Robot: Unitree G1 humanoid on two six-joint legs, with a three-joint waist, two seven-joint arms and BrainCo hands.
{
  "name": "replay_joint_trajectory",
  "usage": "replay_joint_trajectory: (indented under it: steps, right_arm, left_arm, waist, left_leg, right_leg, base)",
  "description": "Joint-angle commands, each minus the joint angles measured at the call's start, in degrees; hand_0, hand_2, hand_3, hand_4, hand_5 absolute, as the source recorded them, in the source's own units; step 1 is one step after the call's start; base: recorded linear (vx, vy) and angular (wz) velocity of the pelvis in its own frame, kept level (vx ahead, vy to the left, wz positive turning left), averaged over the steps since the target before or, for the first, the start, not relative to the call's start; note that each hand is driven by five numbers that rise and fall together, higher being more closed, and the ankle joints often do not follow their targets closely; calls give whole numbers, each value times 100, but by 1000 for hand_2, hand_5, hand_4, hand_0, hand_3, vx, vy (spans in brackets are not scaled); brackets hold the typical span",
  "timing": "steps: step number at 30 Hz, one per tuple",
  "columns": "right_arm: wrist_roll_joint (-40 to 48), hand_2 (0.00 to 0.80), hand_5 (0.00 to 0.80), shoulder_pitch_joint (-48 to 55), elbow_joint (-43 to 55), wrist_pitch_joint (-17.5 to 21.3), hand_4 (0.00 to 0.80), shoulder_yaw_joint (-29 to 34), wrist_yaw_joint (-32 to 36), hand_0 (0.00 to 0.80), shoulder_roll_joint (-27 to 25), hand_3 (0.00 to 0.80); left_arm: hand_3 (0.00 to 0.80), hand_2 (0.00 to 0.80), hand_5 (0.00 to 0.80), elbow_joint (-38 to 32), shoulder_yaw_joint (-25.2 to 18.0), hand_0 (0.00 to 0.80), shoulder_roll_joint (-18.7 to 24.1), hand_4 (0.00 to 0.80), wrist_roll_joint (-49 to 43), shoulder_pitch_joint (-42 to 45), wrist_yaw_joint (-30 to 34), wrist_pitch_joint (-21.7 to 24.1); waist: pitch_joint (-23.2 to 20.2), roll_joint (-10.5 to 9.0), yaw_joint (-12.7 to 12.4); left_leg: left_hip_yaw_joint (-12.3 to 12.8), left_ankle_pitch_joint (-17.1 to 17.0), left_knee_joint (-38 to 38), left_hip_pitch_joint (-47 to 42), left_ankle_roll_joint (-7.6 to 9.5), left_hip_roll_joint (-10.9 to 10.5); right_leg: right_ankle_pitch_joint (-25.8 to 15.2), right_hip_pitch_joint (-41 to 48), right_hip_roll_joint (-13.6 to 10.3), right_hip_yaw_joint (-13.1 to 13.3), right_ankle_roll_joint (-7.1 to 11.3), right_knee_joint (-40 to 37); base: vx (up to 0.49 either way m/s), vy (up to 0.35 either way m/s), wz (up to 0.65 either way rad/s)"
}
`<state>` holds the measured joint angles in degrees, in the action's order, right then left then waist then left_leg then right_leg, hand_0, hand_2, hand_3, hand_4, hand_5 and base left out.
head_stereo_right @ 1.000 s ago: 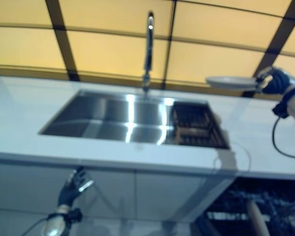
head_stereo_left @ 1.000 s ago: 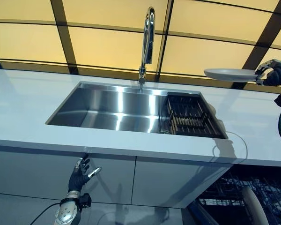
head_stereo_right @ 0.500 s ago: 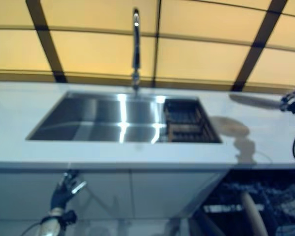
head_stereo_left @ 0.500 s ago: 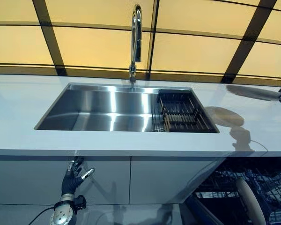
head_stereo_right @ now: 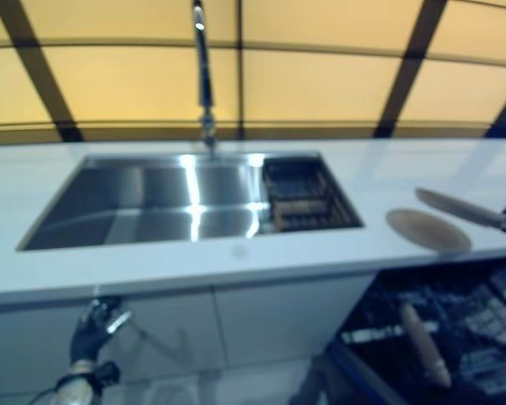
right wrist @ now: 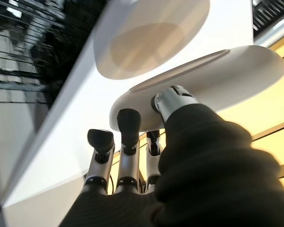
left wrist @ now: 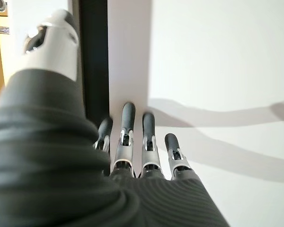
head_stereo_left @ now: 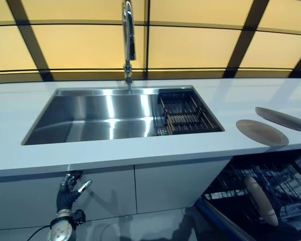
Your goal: Take plates into dishwasher
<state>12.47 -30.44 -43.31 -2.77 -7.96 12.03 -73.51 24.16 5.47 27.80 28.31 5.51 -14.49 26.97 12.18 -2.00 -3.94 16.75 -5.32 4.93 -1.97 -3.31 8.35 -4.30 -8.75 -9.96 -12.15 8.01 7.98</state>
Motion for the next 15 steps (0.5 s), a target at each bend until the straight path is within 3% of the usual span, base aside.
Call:
replay_joint_trajectory:
  steps: [1,3,5,7,9,15]
  right_arm:
    - [295,800,800,-436,255,163,800,206,-337,800,-43,800]
    - [291,800,800,-450,109,281,800,217,-320,800,-4,800]
    - [253,800,800,-500,-48,387,800,210,-251,800,30,800]
    - [276,800,800,-583,-321,486,800,153,-115,800,-6,800]
    - [323,800,800,-633,-457,479,800,123,-35,800,-80,800]
    - [588,800,800,-347,-517,407,800,387,169,800,-332,800]
  left_arm:
    - [0,0,0,-191,36,0,242,0,-42,-850,152,178]
    - [0,0,0,-84,-60,0,226,0,72,-824,180,213]
    - [0,0,0,-16,-117,0,163,0,77,-767,116,270]
    - [0,0,0,4,-140,0,98,0,-12,-715,43,292]
    - [0,0,0,-54,-156,0,130,0,-32,-721,8,209]
    - [0,0,0,102,-48,0,124,0,-55,-791,32,293]
  waist:
    - [-151,-326,251]
    - [-209,-335,80]
    - [-294,-418,-100]
    - [-328,-490,-177]
    - [-344,-513,-183]
    - [-346,-582,-27]
  left_leg:
    - [-116,196,-88,10,219,-249]
    - [44,81,-177,237,205,-226]
    - [176,36,-315,434,167,-214]
    - [201,10,-333,455,115,-172]
    - [222,-41,-300,467,81,-91]
    - [254,-45,-161,269,53,-5]
  right_leg:
    - [-882,467,-764,57,290,521]
    - [-636,875,-713,-96,226,270]
    - [-449,1307,-668,-368,205,-242]
    - [-373,1445,-591,-440,243,-597]
    - [-326,1455,-546,-416,267,-722]
    - [-356,1360,-504,-459,339,-758]
  base:
    - [-181,1,-25]
    - [-172,-42,-23]
    - [-112,-47,-83]
    - [-40,-83,-114]
    - [-45,-119,-78]
    - [-53,-63,-27]
